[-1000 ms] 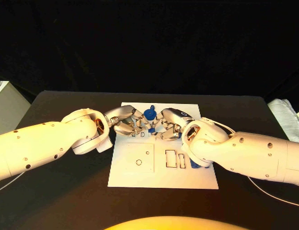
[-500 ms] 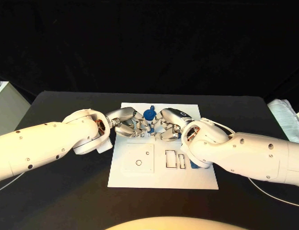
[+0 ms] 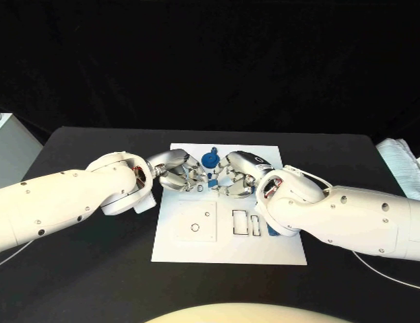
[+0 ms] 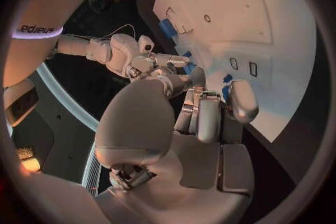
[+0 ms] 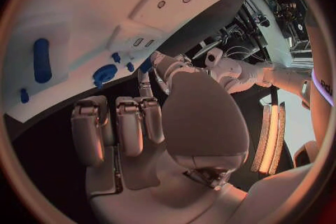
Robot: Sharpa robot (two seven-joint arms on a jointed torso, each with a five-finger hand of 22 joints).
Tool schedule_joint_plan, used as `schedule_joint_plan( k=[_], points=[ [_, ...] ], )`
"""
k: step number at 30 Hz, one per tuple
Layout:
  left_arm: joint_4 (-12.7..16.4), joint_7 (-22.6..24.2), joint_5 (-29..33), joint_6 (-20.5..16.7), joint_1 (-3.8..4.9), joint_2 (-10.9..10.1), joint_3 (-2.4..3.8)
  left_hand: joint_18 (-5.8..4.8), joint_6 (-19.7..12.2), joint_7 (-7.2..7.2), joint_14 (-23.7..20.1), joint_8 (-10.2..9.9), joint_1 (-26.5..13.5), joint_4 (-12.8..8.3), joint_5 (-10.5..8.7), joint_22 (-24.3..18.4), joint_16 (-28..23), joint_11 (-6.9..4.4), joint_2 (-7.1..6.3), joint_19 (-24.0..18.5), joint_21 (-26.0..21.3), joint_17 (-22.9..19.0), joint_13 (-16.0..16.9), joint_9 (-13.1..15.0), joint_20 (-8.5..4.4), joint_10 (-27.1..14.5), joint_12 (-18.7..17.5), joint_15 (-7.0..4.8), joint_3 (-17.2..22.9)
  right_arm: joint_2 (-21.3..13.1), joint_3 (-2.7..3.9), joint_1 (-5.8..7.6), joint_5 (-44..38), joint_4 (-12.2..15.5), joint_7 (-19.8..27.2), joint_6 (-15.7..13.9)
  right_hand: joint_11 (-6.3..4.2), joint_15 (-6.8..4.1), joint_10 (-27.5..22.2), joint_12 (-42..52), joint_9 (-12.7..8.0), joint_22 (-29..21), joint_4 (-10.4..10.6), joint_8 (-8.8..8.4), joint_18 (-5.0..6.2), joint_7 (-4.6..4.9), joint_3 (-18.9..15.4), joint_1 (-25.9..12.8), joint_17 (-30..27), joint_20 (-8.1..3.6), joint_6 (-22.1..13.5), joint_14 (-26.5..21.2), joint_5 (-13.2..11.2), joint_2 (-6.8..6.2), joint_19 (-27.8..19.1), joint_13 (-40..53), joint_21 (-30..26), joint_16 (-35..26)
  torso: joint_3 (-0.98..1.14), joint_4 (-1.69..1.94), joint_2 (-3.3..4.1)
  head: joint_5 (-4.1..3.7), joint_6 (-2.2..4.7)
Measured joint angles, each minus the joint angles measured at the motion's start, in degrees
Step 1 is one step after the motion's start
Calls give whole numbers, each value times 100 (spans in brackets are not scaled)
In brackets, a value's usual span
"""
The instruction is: Assemble the parts on the task board
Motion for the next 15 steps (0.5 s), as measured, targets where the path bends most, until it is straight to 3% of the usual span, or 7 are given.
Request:
schedule_joint_plan(
  k=[15],
  points=[
    [-8, -44, 7, 64, -1, 2, -2, 1, 20, 20, 0, 0, -23, -10, 0, 1, 0, 0, -23, 0, 20, -1, 9, -4, 0, 0, 0, 0, 9, -4, 7, 3, -85, 37, -57, -81, 0, 0, 0, 0, 4, -1, 0, 21, 0, -12, 0, 0, -1, 0, -4, 0, 28, 0, 0, 0, 0, 0, -1, 7, 0, -7, -16]
  ],
)
